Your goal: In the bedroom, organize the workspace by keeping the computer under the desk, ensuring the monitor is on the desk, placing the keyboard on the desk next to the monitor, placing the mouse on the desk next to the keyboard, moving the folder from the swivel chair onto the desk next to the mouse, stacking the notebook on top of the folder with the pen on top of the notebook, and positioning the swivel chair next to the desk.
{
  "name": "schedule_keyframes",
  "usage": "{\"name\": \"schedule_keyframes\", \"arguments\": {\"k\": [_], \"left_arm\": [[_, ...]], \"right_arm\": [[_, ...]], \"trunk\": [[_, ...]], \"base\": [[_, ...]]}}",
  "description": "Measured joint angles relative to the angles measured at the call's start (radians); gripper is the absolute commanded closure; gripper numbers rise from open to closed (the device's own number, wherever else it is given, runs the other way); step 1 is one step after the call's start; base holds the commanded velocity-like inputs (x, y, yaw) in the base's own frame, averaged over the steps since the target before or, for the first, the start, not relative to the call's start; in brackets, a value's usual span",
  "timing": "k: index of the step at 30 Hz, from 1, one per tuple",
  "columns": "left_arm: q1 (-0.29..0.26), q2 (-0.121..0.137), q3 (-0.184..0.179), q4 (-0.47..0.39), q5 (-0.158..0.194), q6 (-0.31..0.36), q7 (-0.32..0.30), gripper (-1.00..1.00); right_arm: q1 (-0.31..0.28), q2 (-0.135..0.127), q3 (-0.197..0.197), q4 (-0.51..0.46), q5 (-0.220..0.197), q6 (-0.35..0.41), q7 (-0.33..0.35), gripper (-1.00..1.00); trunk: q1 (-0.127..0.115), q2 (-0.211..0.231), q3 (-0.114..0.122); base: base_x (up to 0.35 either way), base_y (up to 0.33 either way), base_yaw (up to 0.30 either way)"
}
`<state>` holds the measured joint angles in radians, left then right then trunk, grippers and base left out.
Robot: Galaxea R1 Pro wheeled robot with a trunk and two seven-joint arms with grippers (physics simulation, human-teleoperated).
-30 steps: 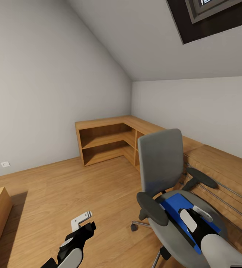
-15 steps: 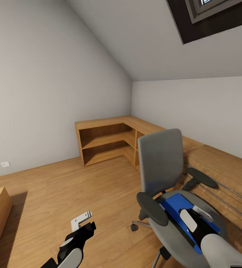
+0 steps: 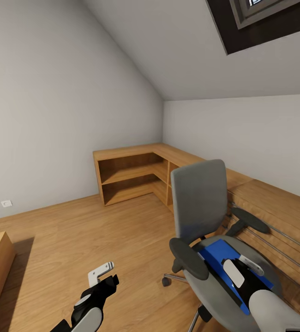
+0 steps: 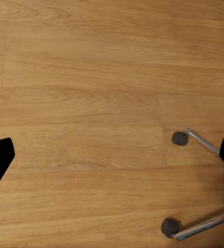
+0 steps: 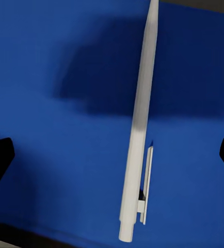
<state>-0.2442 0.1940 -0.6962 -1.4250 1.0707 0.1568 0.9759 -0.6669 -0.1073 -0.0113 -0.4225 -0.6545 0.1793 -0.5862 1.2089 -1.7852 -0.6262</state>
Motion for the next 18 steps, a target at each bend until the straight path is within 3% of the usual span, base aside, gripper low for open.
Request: {"name": "schedule_keyframes", "arguments": {"k": [14,18], "left_arm": [[0.0,0.0,0.0,0.0,0.0,0.0,0.0,-1.0],[0.0,0.0,0.0,0.0,0.0,0.0,0.0,-1.0]], "right_arm": [[0.0,0.0,0.0,0.002,0.0,0.0,0.0,-1.0],[0.0,0.0,0.0,0.002,0.0,0.0,0.0,-1.0]], "trunk": [[0.0,0.0,0.0],[0.015,-0.028,-0.012]], "base": [[0.0,0.0,0.0],[0.0,0.0,0.0]]}}
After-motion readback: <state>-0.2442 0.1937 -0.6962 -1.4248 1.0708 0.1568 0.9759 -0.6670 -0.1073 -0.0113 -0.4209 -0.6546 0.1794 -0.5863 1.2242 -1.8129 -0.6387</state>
